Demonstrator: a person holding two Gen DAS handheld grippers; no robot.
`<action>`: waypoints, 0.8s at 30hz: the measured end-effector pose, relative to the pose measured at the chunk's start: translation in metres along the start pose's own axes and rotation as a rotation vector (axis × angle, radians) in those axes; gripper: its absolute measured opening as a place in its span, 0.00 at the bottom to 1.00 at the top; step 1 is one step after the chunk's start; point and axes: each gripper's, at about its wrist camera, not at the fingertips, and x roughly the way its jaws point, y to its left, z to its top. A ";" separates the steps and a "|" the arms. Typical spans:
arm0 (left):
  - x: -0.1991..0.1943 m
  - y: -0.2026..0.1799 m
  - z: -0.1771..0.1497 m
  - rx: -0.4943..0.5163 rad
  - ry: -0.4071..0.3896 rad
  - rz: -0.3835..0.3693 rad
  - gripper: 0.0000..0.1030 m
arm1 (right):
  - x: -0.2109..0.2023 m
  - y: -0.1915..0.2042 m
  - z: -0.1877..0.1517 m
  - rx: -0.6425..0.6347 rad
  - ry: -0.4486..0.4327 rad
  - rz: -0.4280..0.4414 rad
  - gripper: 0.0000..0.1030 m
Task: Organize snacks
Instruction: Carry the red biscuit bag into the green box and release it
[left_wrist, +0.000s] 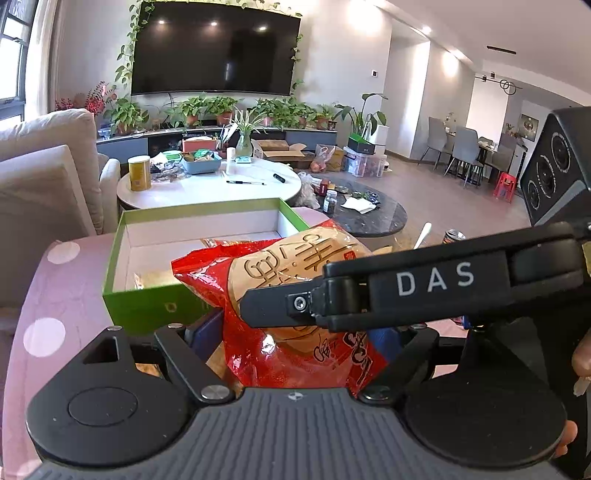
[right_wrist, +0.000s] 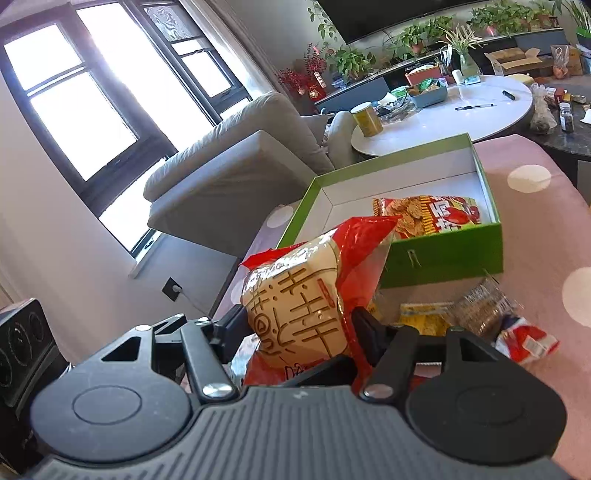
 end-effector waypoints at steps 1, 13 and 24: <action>0.001 0.002 0.002 0.001 -0.001 0.002 0.77 | 0.001 0.000 0.002 0.001 0.000 0.001 0.58; 0.026 0.018 0.020 0.001 -0.007 0.011 0.77 | 0.020 -0.008 0.025 0.028 0.001 0.016 0.58; 0.056 0.023 0.055 0.019 -0.028 0.011 0.77 | 0.030 -0.023 0.061 0.049 -0.023 0.026 0.58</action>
